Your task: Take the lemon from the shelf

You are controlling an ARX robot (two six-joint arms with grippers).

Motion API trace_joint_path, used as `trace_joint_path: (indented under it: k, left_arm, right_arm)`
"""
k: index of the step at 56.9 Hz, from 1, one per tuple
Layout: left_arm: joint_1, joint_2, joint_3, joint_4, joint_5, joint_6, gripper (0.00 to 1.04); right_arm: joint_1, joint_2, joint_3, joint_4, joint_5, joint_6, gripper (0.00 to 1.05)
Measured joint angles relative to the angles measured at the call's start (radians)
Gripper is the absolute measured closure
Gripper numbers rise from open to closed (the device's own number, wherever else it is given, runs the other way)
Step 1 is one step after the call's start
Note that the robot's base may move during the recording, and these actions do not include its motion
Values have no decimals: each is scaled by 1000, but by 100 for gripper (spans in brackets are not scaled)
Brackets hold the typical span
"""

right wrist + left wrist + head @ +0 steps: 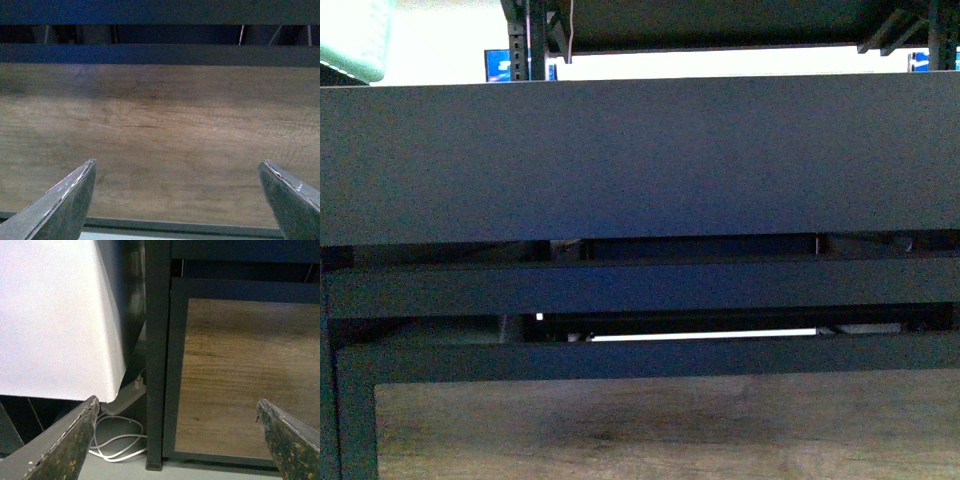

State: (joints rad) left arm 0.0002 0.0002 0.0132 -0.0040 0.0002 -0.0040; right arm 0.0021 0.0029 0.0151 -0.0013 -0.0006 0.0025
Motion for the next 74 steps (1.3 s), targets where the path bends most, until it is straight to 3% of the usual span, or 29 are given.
trace_joint_path:
  k: [74]
  left_arm:
    - [0,0,0,0,0,0,8]
  right_arm:
    - [0,0,0,0,0,0,7]
